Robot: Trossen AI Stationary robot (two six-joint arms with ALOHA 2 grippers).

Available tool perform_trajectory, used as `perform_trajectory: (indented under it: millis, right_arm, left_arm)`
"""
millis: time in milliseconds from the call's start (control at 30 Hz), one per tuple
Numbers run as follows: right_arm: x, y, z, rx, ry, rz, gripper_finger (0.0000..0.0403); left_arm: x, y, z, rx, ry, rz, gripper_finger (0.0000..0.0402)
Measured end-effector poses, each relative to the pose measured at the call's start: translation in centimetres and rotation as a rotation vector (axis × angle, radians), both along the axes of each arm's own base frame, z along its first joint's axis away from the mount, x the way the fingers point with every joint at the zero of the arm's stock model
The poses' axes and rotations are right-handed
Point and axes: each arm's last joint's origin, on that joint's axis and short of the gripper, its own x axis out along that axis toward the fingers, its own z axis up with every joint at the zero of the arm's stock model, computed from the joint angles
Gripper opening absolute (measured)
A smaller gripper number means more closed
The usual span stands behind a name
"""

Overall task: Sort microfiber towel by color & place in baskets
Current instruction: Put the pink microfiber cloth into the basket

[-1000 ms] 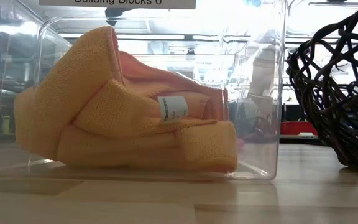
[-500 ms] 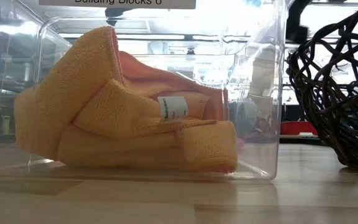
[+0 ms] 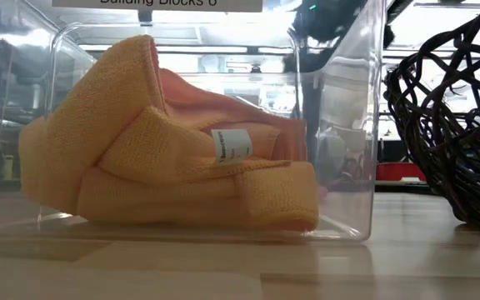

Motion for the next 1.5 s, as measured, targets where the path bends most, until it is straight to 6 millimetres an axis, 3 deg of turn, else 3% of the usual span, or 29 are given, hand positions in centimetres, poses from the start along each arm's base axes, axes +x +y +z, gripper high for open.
perform_trajectory:
  millis: [267, 533, 633, 767, 800, 867, 1000, 1133, 1300, 1400, 1500]
  right_arm:
    - [3.9, -0.8, -3.7, -0.092, 0.183, 0.056, 0.0252]
    - [3.9, -0.8, -7.8, -0.051, 0.363, 0.003, 0.0246]
    - [3.4, -0.1, -8.2, -0.042, 0.439, 0.018, 0.0198]
    - [2.0, 1.8, -7.5, -0.056, 0.560, 0.124, 0.0044]
    - [1.5, 2.3, -7.2, -0.061, 0.588, 0.153, 0.0023]
    - [0.5, 3.1, -6.1, -0.085, 0.638, 0.166, 0.0022]
    - [-2.0, 3.8, -1.0, -0.140, 0.581, 0.128, 0.0005]
    - [-5.3, 5.2, 5.3, -0.088, 0.310, 0.050, 0.0003]
    - [-10.4, 9.2, 12.5, 0.076, -0.168, 0.120, 0.0002]
    - [-13.4, 12.0, 15.4, 0.234, -0.388, 0.204, 0.0002]
    - [-15.5, 14.7, 17.0, 0.381, -0.503, 0.270, 0.0001]
  left_arm:
    - [-1.1, 0.0, 0.9, 0.000, -0.047, 0.000, 0.0202]
    - [-1.3, -0.1, 1.0, 0.000, -0.051, 0.000, 0.0202]
    - [-1.3, -0.1, 1.0, 0.000, -0.050, 0.000, 0.0202]
    - [-1.3, -0.1, 1.0, 0.000, -0.051, 0.000, 0.0202]
    - [-1.2, -0.1, 1.0, 0.001, -0.051, 0.000, 0.0202]
    - [-1.2, -0.1, 1.0, 0.001, -0.051, 0.000, 0.0202]
    - [-1.2, -0.1, 1.0, 0.023, -0.047, 0.000, 0.0202]
    - [-1.2, -0.1, 1.0, 0.037, -0.046, 0.000, 0.0202]
    - [-1.2, -0.1, 1.1, 0.047, -0.054, 0.000, 0.0202]
    - [-1.3, -0.1, 1.1, 0.057, -0.059, 0.000, 0.0202]
    - [-1.2, -0.1, 1.3, 0.082, -0.075, 0.001, 0.0202]
